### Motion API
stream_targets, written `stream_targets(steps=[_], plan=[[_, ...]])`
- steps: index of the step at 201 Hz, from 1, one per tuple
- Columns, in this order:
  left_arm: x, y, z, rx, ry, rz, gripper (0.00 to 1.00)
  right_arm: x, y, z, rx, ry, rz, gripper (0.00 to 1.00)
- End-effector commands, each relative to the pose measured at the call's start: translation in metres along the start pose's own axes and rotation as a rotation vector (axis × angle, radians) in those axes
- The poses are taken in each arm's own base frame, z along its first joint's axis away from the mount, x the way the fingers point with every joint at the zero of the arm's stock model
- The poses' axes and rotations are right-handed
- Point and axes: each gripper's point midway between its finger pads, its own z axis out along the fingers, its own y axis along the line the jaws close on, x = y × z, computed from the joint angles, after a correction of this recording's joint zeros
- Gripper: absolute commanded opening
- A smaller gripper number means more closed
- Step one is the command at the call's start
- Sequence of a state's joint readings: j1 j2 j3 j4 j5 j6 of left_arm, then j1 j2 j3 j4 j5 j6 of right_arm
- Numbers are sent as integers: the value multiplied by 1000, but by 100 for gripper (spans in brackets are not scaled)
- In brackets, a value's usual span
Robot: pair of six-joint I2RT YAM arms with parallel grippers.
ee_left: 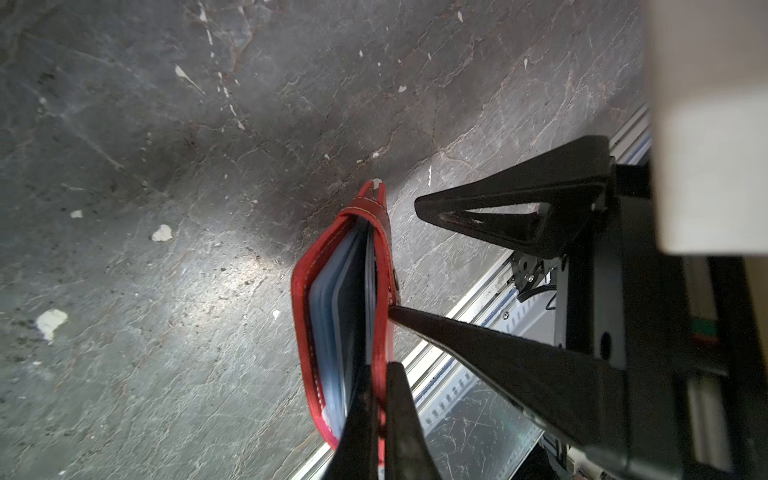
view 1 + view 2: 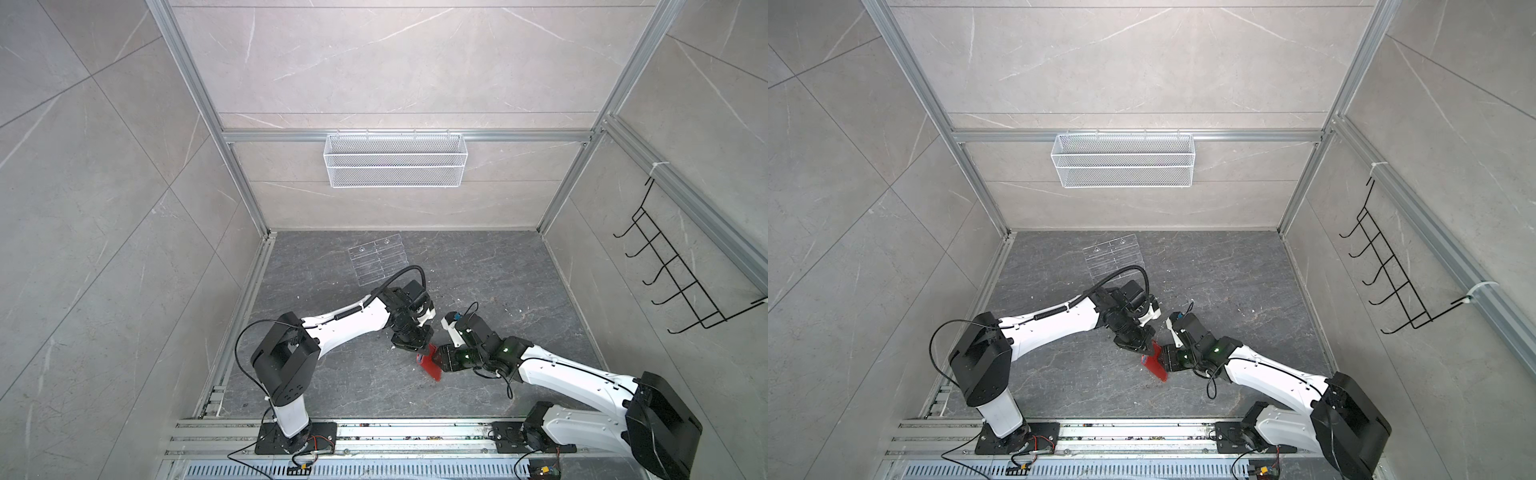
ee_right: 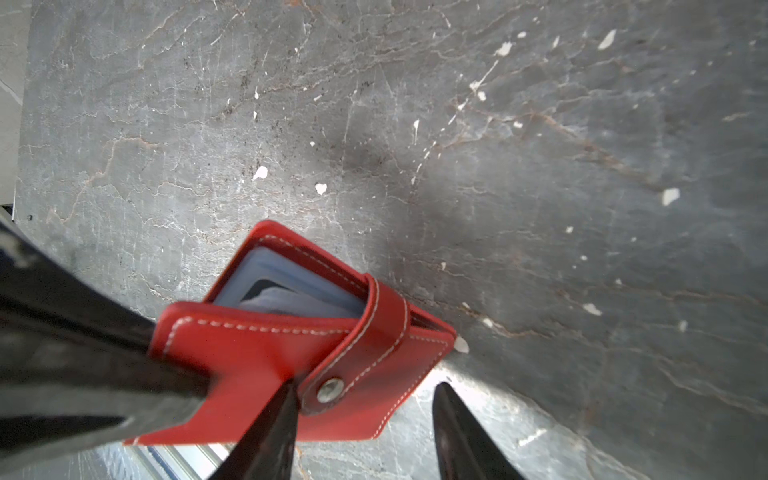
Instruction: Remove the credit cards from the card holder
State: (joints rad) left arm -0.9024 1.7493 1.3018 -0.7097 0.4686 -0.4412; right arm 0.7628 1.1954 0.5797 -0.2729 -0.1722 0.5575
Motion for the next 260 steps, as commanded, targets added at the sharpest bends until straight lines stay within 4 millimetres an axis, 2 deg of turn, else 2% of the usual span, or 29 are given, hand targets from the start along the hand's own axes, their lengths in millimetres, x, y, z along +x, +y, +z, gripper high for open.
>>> stream_targets(steps=[1, 44, 121, 172, 260], plan=[[-4, -22, -8, 75, -4, 44, 0, 5, -20, 6, 95, 3, 17, 50], [-3, -23, -6, 82, 8, 41, 0, 2, -32, 4, 165, -15, 18, 40], [0, -22, -1, 89, 35, 33, 0, -3, -35, 5, 196, -33, -10, 29], [6, -18, 1, 84, 60, 38, 0, -5, -51, -1, 296, -38, -6, 23], [11, 2, 10, 37, 102, 30, 0, -11, -68, -16, 422, -67, 9, 0]])
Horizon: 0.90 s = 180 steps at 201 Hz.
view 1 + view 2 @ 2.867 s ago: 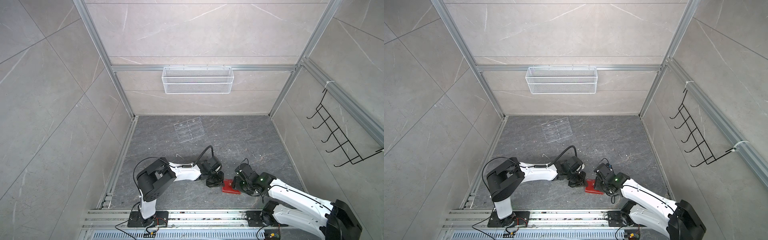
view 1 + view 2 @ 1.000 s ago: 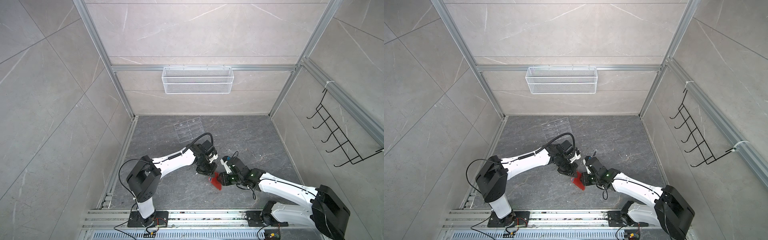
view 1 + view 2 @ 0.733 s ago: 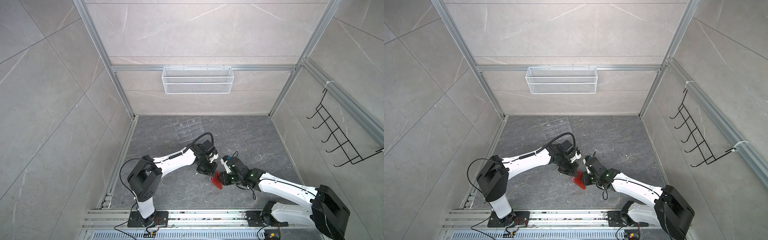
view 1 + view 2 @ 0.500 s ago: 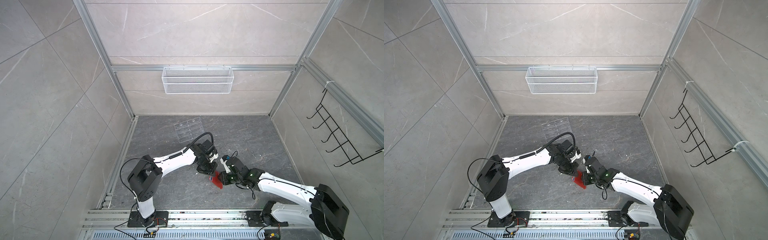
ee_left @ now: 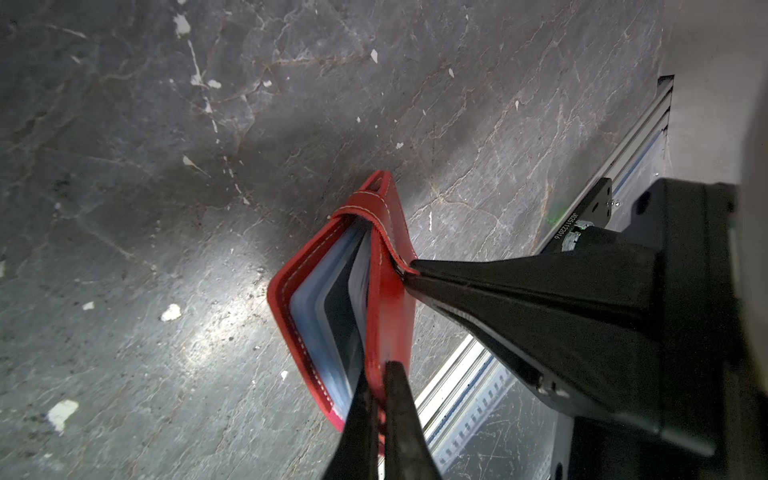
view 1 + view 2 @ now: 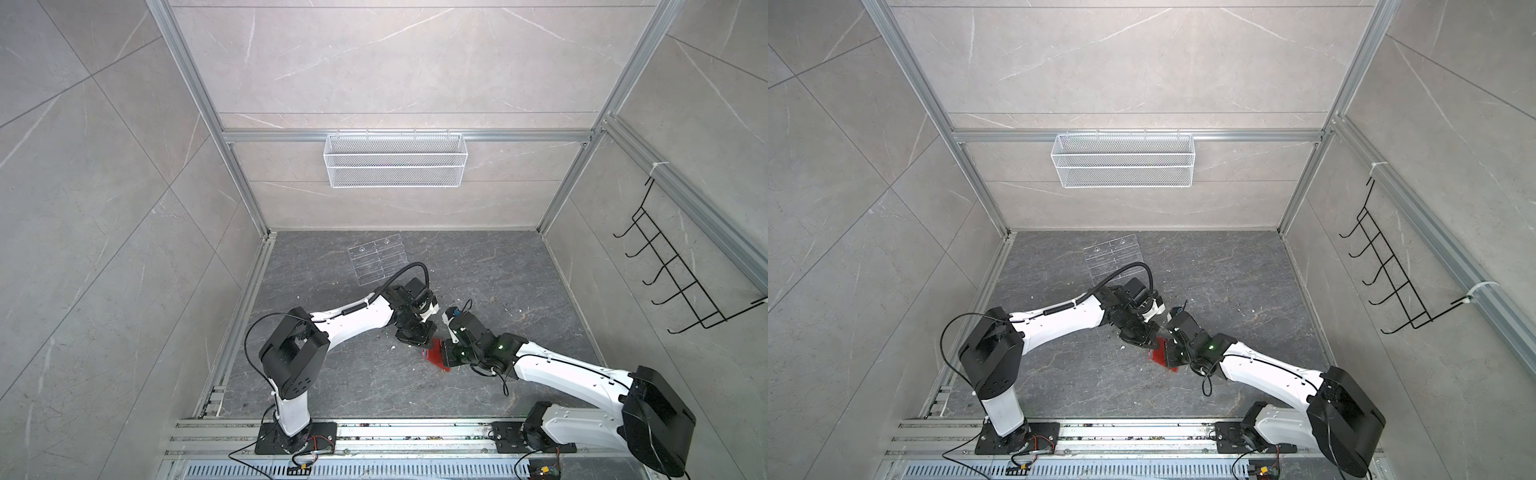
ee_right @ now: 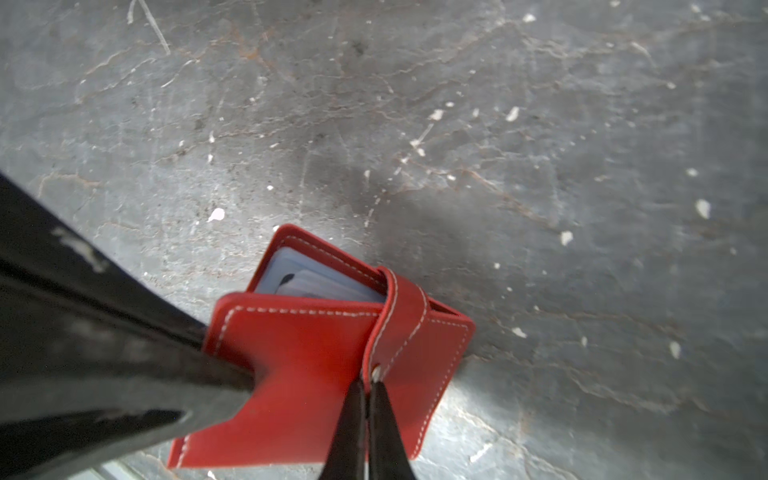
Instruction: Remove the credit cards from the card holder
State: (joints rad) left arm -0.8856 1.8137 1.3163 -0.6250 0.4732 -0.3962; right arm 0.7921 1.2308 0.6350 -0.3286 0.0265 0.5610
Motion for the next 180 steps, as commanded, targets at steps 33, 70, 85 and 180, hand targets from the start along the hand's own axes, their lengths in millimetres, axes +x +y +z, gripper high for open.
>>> stream_targets(steps=[33, 70, 85, 180], plan=[[34, 4, -3, 3, 145, -29, 0, 7, -60, -9, 305, 9, 28, 0], [37, 12, -1, -24, 161, -26, 0, 2, -75, -21, 407, -10, 57, 0], [39, 14, 0, -29, 167, -25, 0, 1, -80, -24, 438, -8, 59, 0], [46, 43, 4, -128, 205, -17, 0, -3, -81, -25, 482, 38, -5, 0]])
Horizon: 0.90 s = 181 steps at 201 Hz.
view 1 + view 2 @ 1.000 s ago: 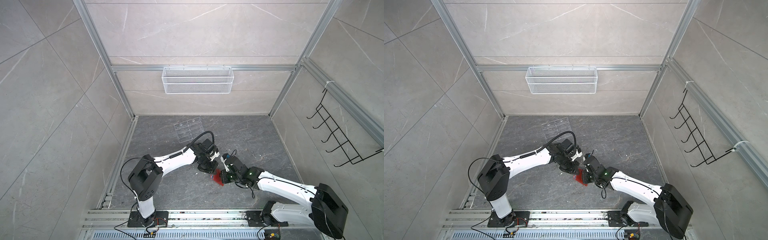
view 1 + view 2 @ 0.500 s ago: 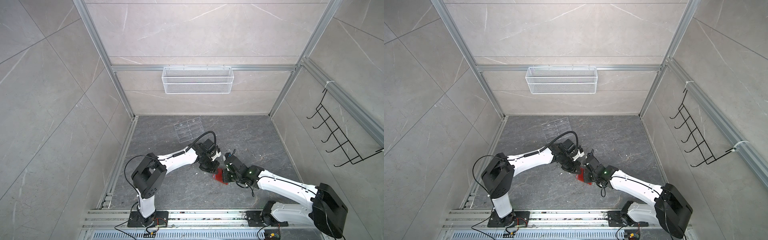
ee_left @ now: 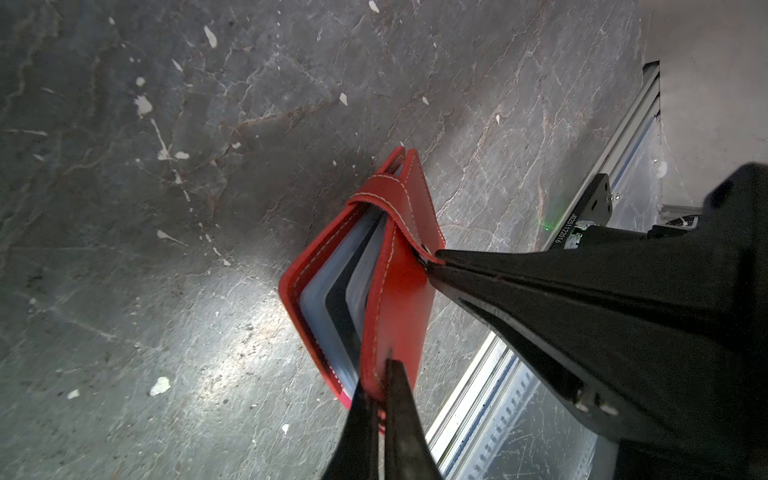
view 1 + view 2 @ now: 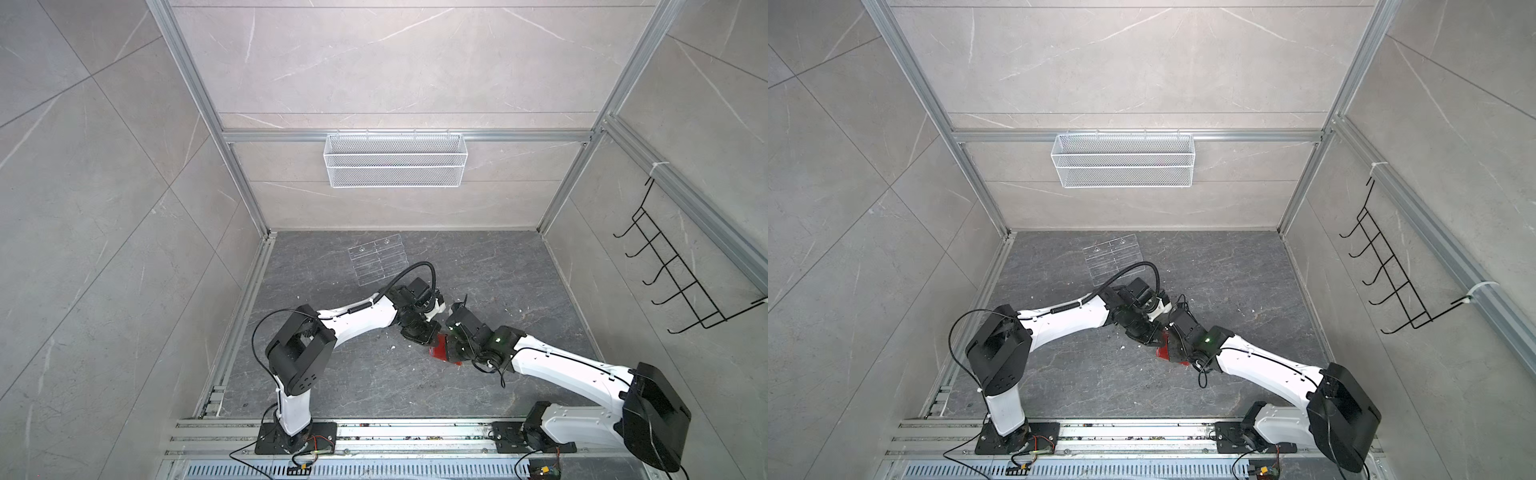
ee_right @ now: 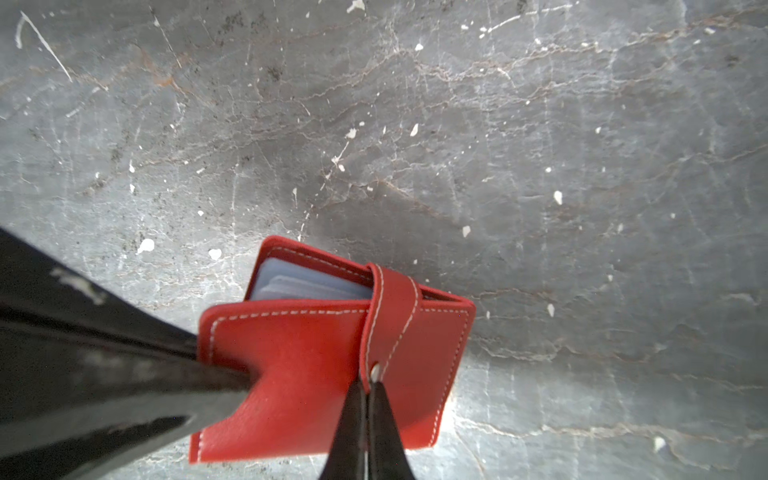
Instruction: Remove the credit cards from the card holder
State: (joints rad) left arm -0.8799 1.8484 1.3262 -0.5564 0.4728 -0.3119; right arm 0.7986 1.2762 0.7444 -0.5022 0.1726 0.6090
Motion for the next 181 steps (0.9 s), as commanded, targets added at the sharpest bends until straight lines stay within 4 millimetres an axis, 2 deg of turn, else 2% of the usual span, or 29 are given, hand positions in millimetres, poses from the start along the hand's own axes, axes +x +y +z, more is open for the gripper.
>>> stream_targets(steps=[1, 26, 102, 128, 147, 181], plan=[[66, 36, -7, -132, 251, -117, 0, 5, -62, -4, 306, 19, -37, 0], [71, 50, -10, -177, 257, -131, 0, 3, -72, -11, 371, 19, -38, 0], [68, 89, -24, -339, 293, -98, 0, 9, -70, -17, 355, 39, -34, 0], [57, 76, -22, -277, 281, -50, 0, 7, -59, -14, 288, 22, -13, 0], [52, 74, -23, -270, 290, -4, 0, 2, -56, -14, 270, -3, 19, 0], [26, 62, -22, -220, 231, 68, 0, 5, -47, -3, 218, 33, 44, 26]])
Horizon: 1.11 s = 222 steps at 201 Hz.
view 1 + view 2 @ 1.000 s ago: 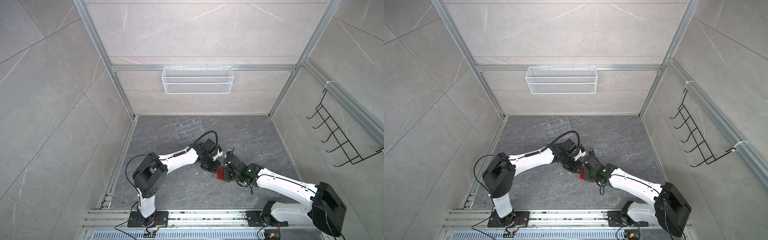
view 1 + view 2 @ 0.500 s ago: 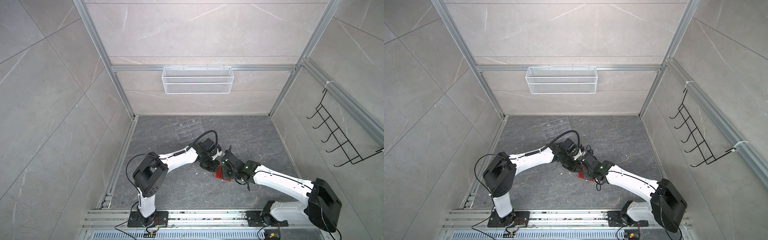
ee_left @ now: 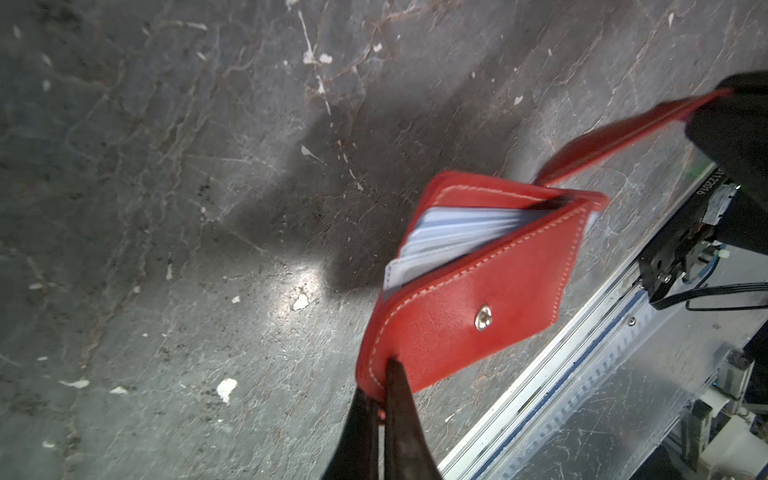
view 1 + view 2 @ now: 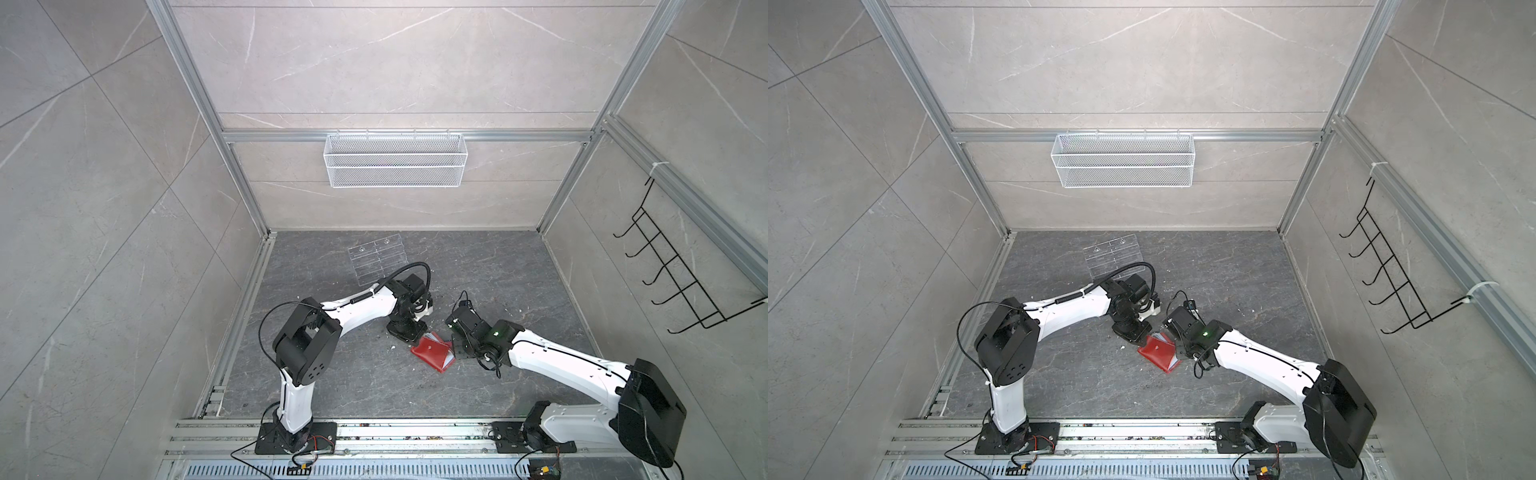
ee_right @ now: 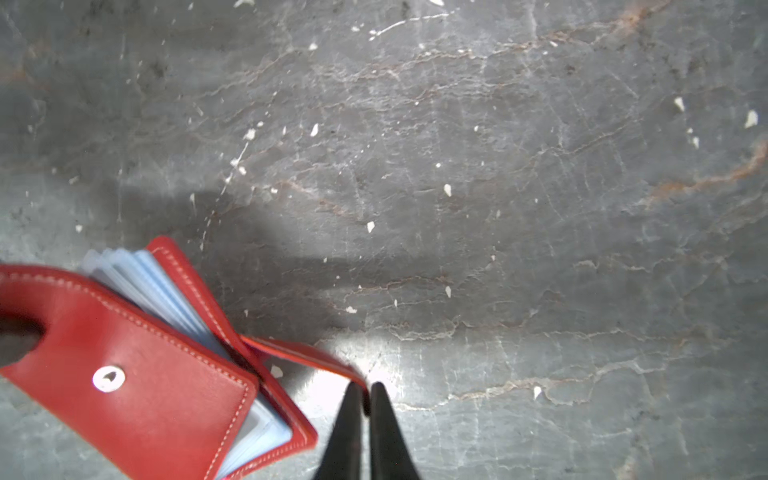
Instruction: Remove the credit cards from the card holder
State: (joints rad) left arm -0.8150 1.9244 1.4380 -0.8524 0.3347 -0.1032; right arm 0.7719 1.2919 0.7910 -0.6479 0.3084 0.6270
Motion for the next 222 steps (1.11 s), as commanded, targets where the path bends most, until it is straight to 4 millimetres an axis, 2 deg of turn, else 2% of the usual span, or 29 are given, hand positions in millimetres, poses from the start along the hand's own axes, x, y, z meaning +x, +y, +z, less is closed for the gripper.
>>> stream_targets(steps=[1, 27, 48, 67, 76, 88, 105, 128, 139, 147, 168, 194, 209, 222], plan=[[6, 8, -5, -26, 54, 32, 0, 7, -9, 7, 29, 25, 29, 27], [-14, -1, -11, 2, -9, 74, 0, 11, -4, 9, -16, 31, 71, 32], [-29, -6, -15, 13, -61, 97, 17, 13, -4, 10, -34, 44, 88, 38], [-41, -6, -23, -5, -110, 93, 25, 11, 0, 3, -76, 33, 96, 45], [-47, -6, -28, -8, -141, 88, 33, 9, 6, -2, -118, 22, 103, 47], [-55, -2, -36, -30, -178, 63, 41, 7, 15, -8, -187, 10, 106, 48], [-62, 12, -47, -64, -220, -12, 42, 4, 29, -19, -297, -9, 105, 47], [-68, 35, -81, -51, -355, -200, 45, -1, 53, -33, -454, -32, 108, 42], [-64, 38, -98, 0, -437, -305, 55, -2, 65, -33, -508, -16, 100, 37], [-57, 38, -102, 36, -469, -371, 62, -3, 72, -31, -531, -4, 91, 33], [-34, 36, -110, 82, -536, -506, 67, -11, 92, -26, -589, 10, 85, 22], [2, 38, -95, 138, -560, -677, 68, -18, 112, -20, -620, 30, 46, 18], [11, 30, -91, 178, -584, -710, 68, -20, 120, -18, -625, 48, 27, 17], [18, 24, -84, 175, -589, -726, 67, -18, 120, -10, -589, 73, 27, 16]])
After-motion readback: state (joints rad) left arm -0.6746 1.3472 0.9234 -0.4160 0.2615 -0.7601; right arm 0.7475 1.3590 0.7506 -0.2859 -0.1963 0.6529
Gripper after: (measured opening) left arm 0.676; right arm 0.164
